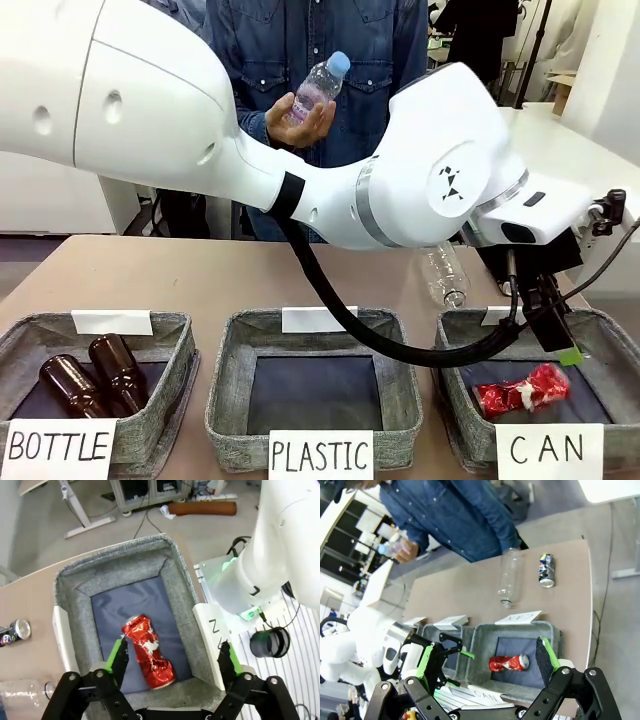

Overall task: Sort the can waste into the basket.
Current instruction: Pick up the can waste from the table and place it in the right Fabric basket.

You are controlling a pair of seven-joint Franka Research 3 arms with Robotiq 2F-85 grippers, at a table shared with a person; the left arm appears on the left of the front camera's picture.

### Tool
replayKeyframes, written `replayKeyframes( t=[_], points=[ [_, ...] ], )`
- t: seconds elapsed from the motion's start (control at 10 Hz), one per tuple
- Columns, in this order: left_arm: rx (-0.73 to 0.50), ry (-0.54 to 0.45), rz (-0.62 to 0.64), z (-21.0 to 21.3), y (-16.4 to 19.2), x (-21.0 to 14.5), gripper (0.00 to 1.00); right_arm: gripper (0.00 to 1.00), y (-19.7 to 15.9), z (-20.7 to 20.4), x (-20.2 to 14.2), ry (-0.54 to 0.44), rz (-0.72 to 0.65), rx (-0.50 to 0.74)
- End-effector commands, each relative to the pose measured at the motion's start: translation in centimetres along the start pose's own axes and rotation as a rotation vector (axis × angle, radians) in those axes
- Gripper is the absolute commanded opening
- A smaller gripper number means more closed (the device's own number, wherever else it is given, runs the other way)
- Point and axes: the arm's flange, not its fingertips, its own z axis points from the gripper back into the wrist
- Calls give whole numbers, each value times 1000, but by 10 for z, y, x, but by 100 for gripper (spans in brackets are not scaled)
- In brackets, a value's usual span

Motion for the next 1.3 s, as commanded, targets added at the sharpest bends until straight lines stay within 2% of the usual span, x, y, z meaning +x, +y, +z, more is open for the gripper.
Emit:
replayKeyframes(
  t=[0.0,0.1,0.2,0.3,0.4,0.5,0.6,0.8,1.0,1.2],
  points=[
    [14,10,29,10,-15,-1,100,100,2,2,2,7,-15,-10],
    [-4,36,51,19,-23,-2,100,100,2,2,2,7,-15,-10],
    [-97,66,76,32,-37,-7,100,100,2,2,2,7,-15,-10],
    [-134,134,83,58,-62,-20,100,100,2,2,2,7,-15,-10],
    [-122,187,112,96,-87,-43,100,100,2,2,2,7,-15,-10],
    [-39,201,166,145,-106,-71,100,100,2,2,2,7,-15,-10],
    [38,175,253,181,-114,-98,100,100,2,2,2,7,-15,-10],
    [134,79,404,250,-121,-160,100,100,2,2,2,7,-15,-10],
    [83,-146,550,348,-130,-254,100,100,2,2,2,7,-15,-10],
    [182,-321,887,414,-149,-349,100,100,2,2,2,7,-15,-10]
  ],
)
